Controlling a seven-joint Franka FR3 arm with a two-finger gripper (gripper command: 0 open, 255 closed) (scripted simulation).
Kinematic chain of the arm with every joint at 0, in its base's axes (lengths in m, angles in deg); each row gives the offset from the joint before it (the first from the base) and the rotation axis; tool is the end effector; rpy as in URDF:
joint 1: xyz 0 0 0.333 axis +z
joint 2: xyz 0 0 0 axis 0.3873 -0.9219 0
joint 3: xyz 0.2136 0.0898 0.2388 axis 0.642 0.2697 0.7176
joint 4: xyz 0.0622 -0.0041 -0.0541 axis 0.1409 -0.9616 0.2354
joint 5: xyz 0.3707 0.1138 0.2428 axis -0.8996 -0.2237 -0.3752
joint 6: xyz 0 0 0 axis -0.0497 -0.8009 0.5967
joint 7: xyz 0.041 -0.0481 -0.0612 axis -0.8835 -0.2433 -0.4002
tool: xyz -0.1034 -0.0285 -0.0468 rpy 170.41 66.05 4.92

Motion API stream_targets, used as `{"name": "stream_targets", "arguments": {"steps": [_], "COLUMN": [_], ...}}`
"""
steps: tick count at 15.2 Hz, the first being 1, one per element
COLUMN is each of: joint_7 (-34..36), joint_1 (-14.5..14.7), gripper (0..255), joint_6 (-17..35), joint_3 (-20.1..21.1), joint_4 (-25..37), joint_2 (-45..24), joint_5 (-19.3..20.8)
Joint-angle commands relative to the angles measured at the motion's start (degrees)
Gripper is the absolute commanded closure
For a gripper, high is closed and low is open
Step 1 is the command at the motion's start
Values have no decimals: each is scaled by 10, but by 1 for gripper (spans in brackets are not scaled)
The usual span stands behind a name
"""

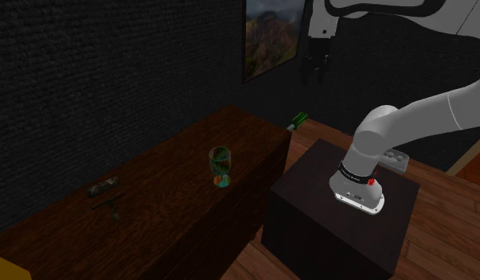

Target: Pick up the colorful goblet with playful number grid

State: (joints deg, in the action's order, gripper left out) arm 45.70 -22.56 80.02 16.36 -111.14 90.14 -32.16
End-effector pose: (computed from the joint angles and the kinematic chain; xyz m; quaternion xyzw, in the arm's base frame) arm 0.3391 -0.0078 0.5788 -0.9899 0.0936 0.0745 0.0759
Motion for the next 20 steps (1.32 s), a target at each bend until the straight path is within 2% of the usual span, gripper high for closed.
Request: {"name": "stream_targets", "arguments": {"steps": [1, 11, 20], "joint_7": [0, 93, 179], "joint_1": [0, 27, 42], "gripper": [0, 0, 0], "joint_6": [0, 187, 356], "joint_3": [0, 101, 186], "joint_4": [0, -70, -59], "joint_2": [0, -92, -250], "joint_5": [0, -61, -80]}}
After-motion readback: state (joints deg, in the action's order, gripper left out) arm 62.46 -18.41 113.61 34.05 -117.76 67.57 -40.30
